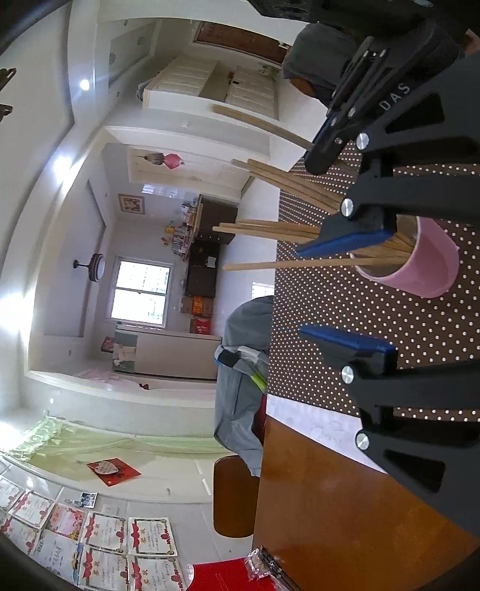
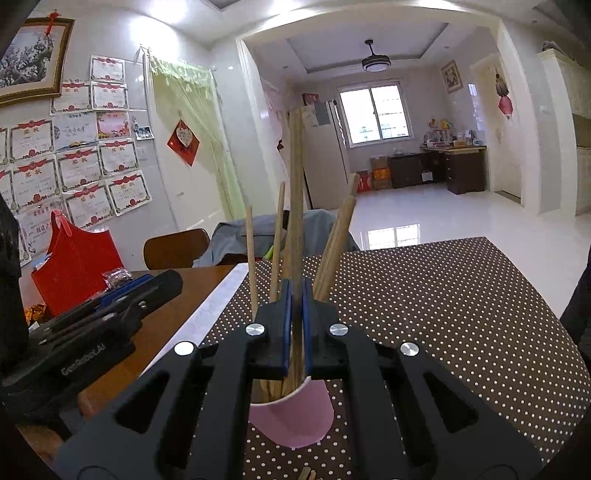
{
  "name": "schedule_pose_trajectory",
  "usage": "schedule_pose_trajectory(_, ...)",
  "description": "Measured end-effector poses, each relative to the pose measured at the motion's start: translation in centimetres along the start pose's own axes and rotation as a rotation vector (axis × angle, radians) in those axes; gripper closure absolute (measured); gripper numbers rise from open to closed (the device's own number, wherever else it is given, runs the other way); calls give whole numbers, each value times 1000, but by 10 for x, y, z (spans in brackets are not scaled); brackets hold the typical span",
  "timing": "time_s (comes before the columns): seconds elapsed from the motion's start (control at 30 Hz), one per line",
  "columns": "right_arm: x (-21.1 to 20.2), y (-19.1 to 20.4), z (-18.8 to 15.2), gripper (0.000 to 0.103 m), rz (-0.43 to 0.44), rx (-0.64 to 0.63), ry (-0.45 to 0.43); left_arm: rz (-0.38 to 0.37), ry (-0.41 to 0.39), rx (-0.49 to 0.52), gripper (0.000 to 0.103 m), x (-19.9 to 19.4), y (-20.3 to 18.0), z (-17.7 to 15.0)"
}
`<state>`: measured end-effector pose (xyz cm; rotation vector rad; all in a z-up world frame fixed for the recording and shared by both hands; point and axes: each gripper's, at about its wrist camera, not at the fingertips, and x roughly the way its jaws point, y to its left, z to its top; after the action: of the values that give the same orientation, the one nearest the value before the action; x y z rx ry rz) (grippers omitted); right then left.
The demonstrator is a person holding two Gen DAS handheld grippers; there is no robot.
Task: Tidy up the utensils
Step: 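Open the right gripper to drop its stick into the cup, then move both open grippers down to the remaining loose sticks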
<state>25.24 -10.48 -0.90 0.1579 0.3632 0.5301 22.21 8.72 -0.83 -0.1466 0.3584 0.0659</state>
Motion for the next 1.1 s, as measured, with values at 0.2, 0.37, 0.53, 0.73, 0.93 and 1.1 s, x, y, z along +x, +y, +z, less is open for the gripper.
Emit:
schedule_pose_trajectory(0.2,-2,-2,-3,95,-12,16,28,-5,31,-8,64,-5,1,-7)
schedule_pose_trajectory(0.37,-13,-5,-2,87,-23,16,22,-11,40,-23,64,-12,3,-10)
schedule_pose_trajectory(0.53,-29,-8,-3,49,-32,22,-6,-20,42,-22,64,-23,-1,-12)
schedule_pose_trajectory(0.73,-47,-12,-4,48,-46,33,-4,-37,67,-13,64,-38,-8,-18)
schedule_pose_trajectory(0.93,-63,-22,-21,44,-66,46,60,-66,166,12,64,-42,-17,-37)
schedule_pose_trajectory(1.1,-68,-28,-45,41,-78,37,182,-109,320,31,64,-38,-25,-61)
